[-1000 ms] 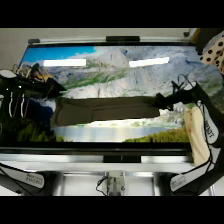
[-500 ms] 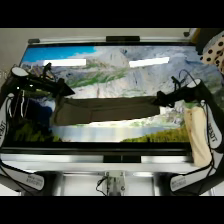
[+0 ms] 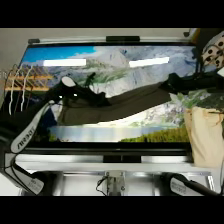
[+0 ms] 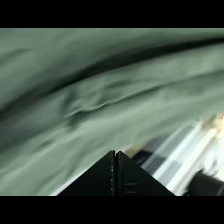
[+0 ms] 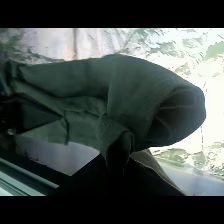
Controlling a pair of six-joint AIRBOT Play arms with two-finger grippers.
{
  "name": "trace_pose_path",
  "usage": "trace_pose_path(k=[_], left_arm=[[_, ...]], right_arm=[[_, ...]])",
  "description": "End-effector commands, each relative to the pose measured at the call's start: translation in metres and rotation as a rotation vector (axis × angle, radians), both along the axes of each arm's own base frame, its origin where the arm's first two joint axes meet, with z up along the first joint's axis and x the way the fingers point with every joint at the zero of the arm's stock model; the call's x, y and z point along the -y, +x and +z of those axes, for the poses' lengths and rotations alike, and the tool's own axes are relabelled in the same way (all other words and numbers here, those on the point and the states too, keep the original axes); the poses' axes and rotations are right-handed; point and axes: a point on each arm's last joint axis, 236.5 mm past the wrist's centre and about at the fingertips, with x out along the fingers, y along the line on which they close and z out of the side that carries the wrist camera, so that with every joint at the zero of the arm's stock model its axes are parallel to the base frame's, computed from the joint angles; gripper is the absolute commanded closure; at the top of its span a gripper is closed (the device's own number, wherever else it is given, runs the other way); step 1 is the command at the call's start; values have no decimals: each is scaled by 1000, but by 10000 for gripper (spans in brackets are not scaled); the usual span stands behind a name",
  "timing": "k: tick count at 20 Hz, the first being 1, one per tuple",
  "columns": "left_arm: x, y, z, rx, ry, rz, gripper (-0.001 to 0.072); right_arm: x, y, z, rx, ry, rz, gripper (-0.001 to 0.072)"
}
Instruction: Fold the shirts.
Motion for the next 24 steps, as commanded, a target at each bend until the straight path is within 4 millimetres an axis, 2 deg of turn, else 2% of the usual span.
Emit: trace_pose_path(k=[1,3,5,7,9,11,13,15,18,20,22,24], left_arm=[[81,-8,1,-36,-138,98,673],[116,-26,-6,-95,-185,105,673],[138,-40,-14,-135,-203,83,674],[136,-30,-10,-137,-222,107,674],[114,-9,7,-81,-248,106,675],[76,9,31,-25,-262,76,676],[22,27,54,47,-225,57,676],[-41,46,82,126,-178,85,676],[-139,70,141,243,-164,213,676],[-197,72,178,317,-157,302,675],[-240,65,208,381,-144,366,674],[-268,51,231,425,-129,399,674]], right_arm=[[-12,-33,63,102,30,-20,641],[-16,-46,84,135,43,-40,641],[-26,-57,106,171,93,-38,640],[-36,-66,121,184,146,-33,641],[-37,-69,122,180,150,-34,641],[-34,-63,117,169,142,-45,641],[-36,-55,107,147,142,-38,641],[-55,-40,94,152,125,-6,641],[-116,-21,62,137,123,89,641],[-168,-10,29,111,128,151,641],[-216,-4,-10,82,124,193,641],[-257,-9,-51,42,115,240,641]])
